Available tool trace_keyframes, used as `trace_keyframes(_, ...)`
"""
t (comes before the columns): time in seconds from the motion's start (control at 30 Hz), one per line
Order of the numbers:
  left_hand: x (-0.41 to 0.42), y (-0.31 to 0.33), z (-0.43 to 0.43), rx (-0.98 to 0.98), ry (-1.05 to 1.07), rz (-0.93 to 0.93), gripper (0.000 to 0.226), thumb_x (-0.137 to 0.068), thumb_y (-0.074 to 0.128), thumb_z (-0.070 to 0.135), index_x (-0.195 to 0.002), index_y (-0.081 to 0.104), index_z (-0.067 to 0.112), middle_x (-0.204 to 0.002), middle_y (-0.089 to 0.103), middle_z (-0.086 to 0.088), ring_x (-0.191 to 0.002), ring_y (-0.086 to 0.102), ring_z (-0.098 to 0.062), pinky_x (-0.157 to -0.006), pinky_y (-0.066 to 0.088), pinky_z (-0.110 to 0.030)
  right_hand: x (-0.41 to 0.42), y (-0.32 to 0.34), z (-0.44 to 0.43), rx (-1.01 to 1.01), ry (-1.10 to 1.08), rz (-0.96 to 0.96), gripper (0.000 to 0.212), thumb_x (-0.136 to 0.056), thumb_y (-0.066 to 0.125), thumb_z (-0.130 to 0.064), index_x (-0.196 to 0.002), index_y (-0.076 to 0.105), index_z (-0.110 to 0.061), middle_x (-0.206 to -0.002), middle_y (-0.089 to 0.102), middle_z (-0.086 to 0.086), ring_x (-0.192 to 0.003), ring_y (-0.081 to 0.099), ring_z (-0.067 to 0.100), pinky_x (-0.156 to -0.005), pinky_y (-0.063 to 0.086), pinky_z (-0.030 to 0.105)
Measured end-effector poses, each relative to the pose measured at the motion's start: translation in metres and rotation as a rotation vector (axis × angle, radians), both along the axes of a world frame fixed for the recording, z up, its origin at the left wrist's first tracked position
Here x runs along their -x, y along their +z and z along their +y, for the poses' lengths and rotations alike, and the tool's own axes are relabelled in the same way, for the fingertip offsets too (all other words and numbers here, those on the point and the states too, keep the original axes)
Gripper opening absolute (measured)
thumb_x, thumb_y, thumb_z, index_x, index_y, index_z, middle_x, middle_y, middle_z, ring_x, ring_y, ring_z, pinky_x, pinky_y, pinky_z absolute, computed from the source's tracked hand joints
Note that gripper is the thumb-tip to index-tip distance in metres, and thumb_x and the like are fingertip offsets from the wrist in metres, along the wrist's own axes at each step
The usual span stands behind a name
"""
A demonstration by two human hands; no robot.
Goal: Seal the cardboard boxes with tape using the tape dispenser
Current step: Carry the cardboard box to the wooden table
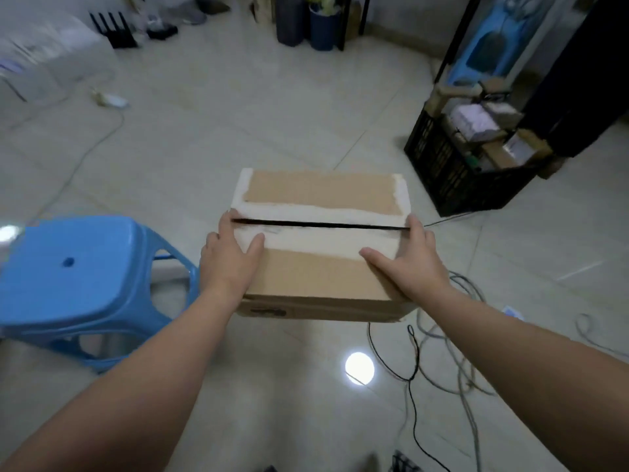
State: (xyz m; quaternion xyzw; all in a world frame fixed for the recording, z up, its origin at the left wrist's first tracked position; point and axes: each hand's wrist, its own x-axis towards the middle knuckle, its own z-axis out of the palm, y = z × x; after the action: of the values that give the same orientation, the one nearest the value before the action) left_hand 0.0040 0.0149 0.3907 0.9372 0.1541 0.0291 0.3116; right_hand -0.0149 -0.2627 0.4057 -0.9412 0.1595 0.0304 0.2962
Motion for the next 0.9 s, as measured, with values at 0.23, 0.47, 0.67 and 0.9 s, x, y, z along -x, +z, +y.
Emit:
trace_keyframes(0.23,0.006,0.241,0.025,0.000,0.021,-0.116,0.071,-0.088,0.049,0.054,-0.142,0.029,0.013,-0.128,0.044,-0.020,-0.117,0.044,-0.038,-0.092,0.039,-0.043,0.001,0.241,0.022,-0.144,-0.007,-0.138,0.107,-0.059,0.074,-0.066,-0.143,0.026,-0.019,-0.139,0.035,0.005,-0.127,0.039,0.024,-0.102,0.038,0.044)
trace_keyframes(0.47,-0.014,0.320,0.047,-0.018,-0.011,-0.190,0.067,-0.088,0.050,0.051,-0.139,0.034,0.011,-0.127,0.043,-0.019,-0.116,0.043,-0.038,-0.092,0.039,-0.042,-0.023,0.305,0.039,-0.189,-0.015,-0.215,0.103,-0.057,0.074,-0.069,-0.139,0.033,-0.022,-0.133,0.038,0.003,-0.121,0.045,0.023,-0.089,0.037,0.035)
trace_keyframes(0.67,-0.059,0.332,0.047,-0.038,-0.028,-0.199,0.068,-0.089,0.048,0.050,-0.142,0.030,0.011,-0.131,0.041,-0.017,-0.119,0.041,-0.035,-0.092,0.038,-0.041,-0.071,0.308,0.038,-0.192,-0.023,-0.215,0.108,-0.052,0.070,-0.075,-0.139,0.029,-0.026,-0.140,0.034,0.000,-0.121,0.044,0.023,-0.080,0.035,0.035)
trace_keyframes(0.9,-0.143,0.325,0.016,-0.053,-0.031,-0.153,0.068,-0.090,0.047,0.051,-0.143,0.030,0.011,-0.132,0.041,-0.017,-0.119,0.042,-0.035,-0.091,0.039,-0.041,-0.152,0.302,0.011,-0.171,-0.045,-0.191,0.104,-0.055,0.070,-0.073,-0.138,0.031,-0.023,-0.139,0.037,0.001,-0.122,0.044,0.024,-0.080,0.036,0.036)
